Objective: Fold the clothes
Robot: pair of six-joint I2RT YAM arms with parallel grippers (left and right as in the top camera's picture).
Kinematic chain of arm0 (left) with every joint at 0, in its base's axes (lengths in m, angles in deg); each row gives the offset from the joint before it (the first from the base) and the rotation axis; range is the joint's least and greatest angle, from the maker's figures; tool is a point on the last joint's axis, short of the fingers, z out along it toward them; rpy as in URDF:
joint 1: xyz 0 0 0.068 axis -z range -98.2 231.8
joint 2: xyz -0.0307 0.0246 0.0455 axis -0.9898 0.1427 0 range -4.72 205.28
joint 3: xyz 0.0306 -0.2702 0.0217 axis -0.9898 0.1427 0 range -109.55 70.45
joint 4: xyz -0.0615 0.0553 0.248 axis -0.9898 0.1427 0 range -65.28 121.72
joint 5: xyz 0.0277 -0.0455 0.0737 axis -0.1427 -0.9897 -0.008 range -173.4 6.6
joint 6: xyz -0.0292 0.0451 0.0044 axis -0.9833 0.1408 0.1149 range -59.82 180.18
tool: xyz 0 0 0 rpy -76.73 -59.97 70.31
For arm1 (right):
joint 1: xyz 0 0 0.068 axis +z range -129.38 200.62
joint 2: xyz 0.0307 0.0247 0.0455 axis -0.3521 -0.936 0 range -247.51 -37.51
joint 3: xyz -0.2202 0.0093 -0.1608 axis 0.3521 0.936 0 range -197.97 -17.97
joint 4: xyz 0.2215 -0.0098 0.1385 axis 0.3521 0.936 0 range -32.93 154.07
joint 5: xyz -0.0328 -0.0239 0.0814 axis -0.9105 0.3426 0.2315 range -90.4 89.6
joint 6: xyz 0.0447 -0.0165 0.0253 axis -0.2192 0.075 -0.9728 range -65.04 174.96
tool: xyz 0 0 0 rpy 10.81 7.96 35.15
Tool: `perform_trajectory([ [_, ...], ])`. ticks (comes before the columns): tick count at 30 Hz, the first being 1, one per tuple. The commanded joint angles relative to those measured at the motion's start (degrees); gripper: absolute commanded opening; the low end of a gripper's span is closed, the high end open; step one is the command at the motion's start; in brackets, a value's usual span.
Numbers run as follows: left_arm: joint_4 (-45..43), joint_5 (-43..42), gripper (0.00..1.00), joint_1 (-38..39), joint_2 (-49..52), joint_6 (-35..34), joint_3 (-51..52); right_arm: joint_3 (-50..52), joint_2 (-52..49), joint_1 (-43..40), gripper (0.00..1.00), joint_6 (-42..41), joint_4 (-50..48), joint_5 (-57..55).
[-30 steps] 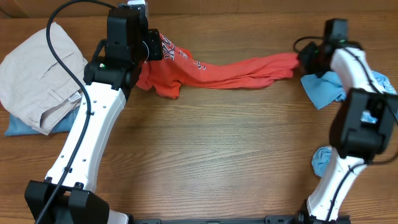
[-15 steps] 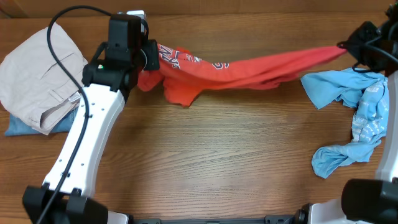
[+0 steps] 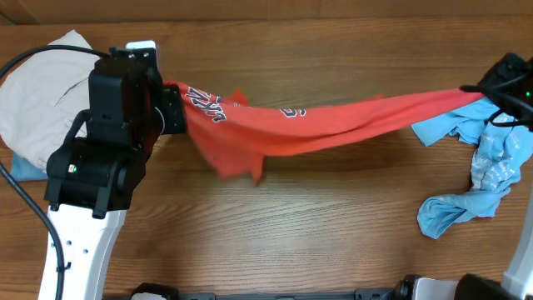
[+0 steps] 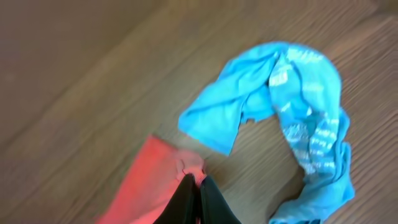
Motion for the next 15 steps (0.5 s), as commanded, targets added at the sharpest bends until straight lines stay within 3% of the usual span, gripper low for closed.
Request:
perform_trajectory([
  [1,-2.3,3.3,0.04,-0.3,2.7,-2.0,-0.3,-0.5,0.6,-0.5,0.04,0.2,-1.0,-3.0],
  [15,-18.3,2.8,0.04,-0.3,31.8,-2.0,-0.3,-0.5,-8.1,-0.4,0.04,0.2,1.4,-2.1],
])
